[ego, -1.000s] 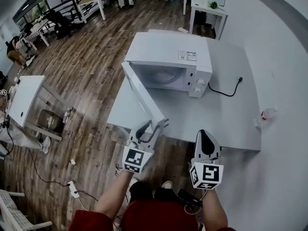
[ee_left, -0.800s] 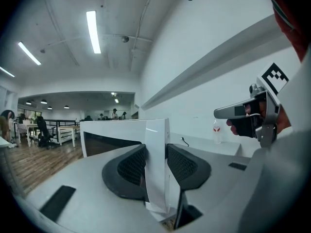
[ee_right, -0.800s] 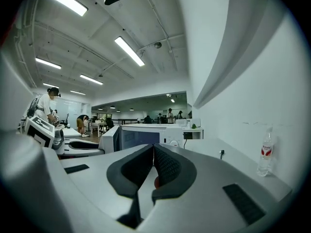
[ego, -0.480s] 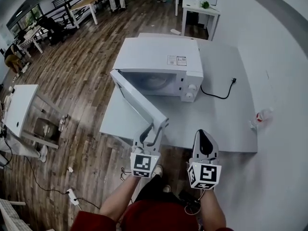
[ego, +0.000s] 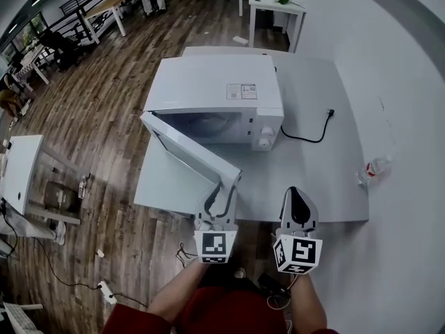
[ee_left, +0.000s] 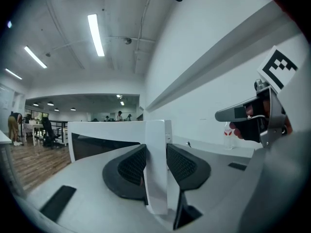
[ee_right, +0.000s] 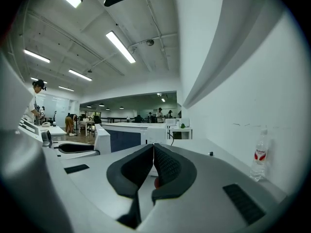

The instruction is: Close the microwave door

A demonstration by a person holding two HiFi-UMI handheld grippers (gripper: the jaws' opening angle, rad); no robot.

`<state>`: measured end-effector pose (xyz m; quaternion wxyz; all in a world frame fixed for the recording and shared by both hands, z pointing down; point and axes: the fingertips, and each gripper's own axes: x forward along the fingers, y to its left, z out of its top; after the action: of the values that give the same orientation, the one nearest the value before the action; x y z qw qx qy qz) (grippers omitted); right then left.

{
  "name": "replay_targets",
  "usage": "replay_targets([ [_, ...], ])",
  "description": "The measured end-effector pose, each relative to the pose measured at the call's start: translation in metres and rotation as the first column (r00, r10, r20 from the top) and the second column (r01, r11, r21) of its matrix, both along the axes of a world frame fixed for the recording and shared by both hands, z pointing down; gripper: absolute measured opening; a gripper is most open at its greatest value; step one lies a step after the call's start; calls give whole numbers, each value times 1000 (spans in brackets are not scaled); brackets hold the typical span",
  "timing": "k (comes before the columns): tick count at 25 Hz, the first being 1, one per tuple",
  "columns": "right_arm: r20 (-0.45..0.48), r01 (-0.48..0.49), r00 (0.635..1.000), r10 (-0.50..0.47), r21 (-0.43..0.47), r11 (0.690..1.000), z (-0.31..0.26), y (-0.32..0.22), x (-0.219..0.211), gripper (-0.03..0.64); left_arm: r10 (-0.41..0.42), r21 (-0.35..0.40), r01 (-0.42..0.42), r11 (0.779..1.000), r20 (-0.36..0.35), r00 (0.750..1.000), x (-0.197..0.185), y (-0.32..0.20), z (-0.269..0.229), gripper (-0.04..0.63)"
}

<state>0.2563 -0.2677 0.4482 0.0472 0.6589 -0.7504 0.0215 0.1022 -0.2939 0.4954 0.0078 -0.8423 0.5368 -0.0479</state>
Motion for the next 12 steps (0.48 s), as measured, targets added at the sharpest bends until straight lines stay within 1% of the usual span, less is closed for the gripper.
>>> replay_targets([
  [5, -10, -19, 1000, 19, -1, 1000, -1, -13, 5, 28, 8, 4, -8, 1000, -12, 1000, 11, -14, -1, 147],
  [12, -31, -54, 998, 54, -8, 998, -3, -34, 13, 28, 41, 2, -41, 999, -38, 998, 25, -35, -1, 147],
])
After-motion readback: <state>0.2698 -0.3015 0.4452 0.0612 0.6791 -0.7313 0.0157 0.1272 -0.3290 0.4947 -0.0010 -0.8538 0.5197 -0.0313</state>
